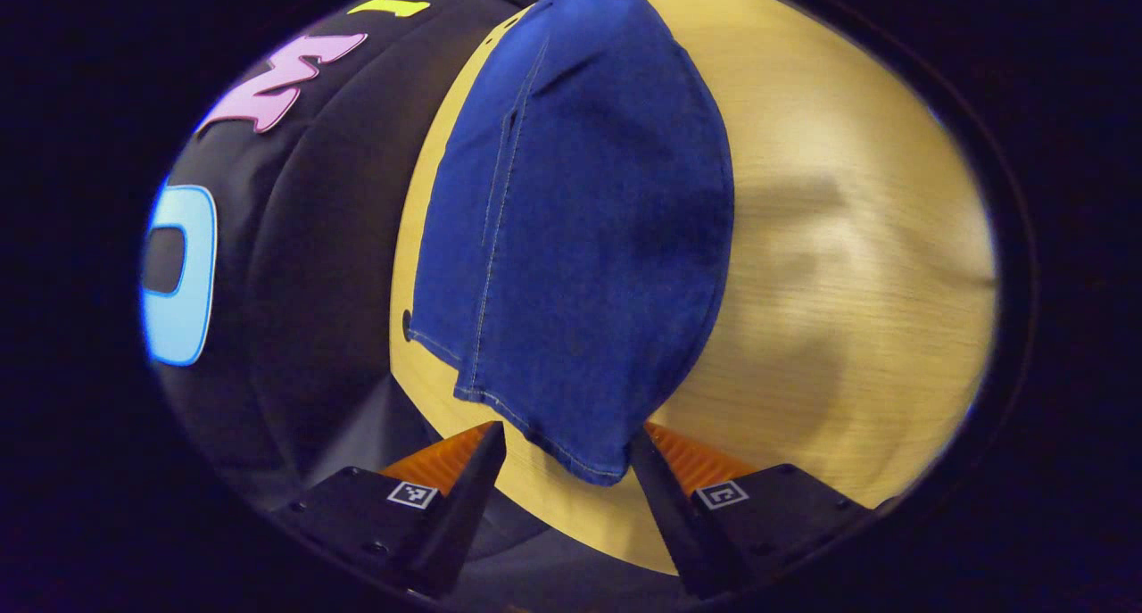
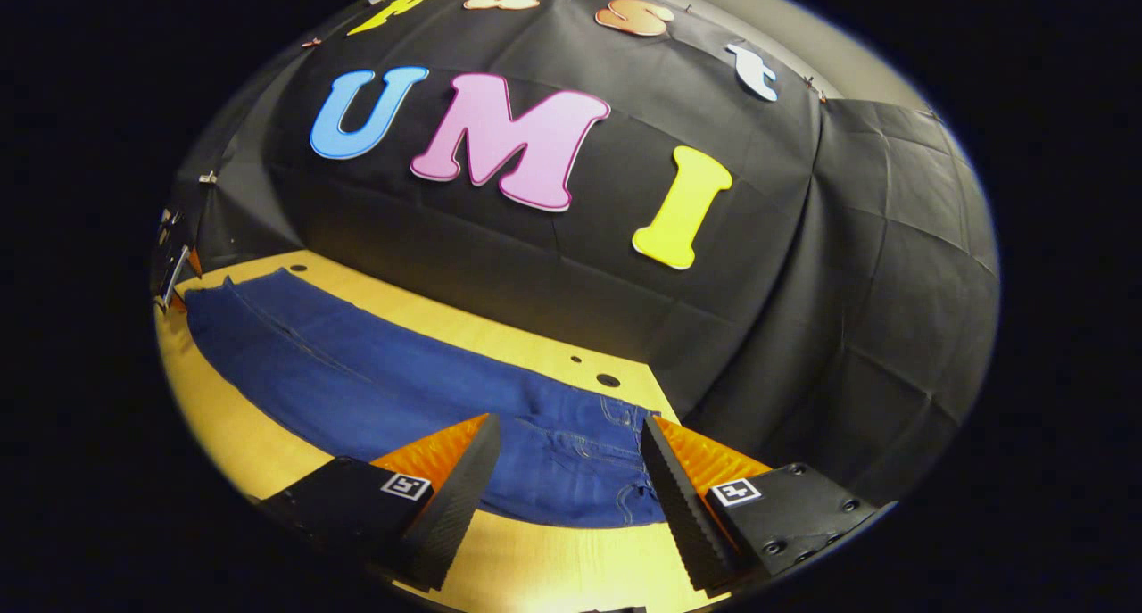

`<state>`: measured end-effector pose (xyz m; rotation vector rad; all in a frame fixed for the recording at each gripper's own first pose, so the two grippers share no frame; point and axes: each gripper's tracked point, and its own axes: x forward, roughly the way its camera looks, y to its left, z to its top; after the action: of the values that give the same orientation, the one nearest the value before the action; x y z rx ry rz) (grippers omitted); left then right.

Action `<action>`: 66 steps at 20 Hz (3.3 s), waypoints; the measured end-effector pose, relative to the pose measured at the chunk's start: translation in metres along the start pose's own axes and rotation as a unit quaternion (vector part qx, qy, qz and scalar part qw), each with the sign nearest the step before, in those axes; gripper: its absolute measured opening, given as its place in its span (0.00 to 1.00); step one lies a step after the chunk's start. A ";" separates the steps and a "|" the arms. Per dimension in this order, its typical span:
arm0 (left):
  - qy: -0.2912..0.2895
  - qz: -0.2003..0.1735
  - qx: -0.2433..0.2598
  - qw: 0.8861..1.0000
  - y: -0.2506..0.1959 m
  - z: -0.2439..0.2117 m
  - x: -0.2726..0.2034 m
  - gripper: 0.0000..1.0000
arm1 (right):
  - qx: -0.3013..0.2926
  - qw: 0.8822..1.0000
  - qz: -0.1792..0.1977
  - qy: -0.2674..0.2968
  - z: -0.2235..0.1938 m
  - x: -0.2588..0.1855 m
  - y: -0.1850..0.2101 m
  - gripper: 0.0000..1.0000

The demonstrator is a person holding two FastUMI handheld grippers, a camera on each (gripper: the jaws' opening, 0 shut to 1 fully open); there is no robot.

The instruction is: Grasp the waist and the cuffs of the jeans and fold them to make the two legs overlap; first hold the waist and fold one-third of the jeans toward the cuffs, then hold the cuffs and fold the remaining one-third in the same direction to finish folding.

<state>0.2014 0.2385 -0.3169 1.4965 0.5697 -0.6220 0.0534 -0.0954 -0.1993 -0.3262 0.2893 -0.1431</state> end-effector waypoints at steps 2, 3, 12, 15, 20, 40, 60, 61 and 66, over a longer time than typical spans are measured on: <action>-0.003 -0.005 0.010 1.000 0.001 0.010 0.009 0.77 | -0.015 1.000 -0.009 0.003 -0.006 0.008 -0.012 0.98; -0.001 -0.008 0.005 1.000 0.001 0.009 0.015 0.72 | -0.021 1.000 -0.012 0.001 -0.007 0.013 -0.019 0.98; 0.035 -0.015 -0.097 0.995 0.000 0.008 0.030 0.06 | -0.170 0.985 -0.006 0.005 -0.014 0.060 -0.094 0.97; 0.034 -0.040 -0.124 0.991 -0.001 0.011 0.028 0.06 | -0.227 0.973 0.027 0.028 -0.031 0.070 -0.110 0.98; 0.033 -0.045 -0.135 0.989 -0.001 0.009 0.030 0.06 | -0.396 0.902 0.116 0.126 -0.096 0.070 -0.137 0.98; 0.043 -0.002 -0.174 0.984 0.002 0.011 0.034 0.05 | -0.569 0.789 0.192 0.132 -0.195 0.134 -0.105 0.77; 0.082 -0.064 -0.460 0.882 0.012 0.024 0.031 0.06 | -0.468 0.846 0.205 0.153 -0.143 0.135 -0.124 0.06; 0.091 -0.074 -0.485 0.866 0.017 0.024 0.030 0.06 | -0.471 0.845 0.203 0.150 -0.132 0.139 -0.126 0.06; 0.091 -0.059 -0.607 0.787 0.071 0.029 0.022 0.06 | -0.449 0.857 0.196 0.158 -0.086 0.175 -0.128 0.06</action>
<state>0.2651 0.2074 -0.2804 0.2758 0.9657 -0.0877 0.1821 -0.2732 -0.2790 -1.1715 0.7438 0.3695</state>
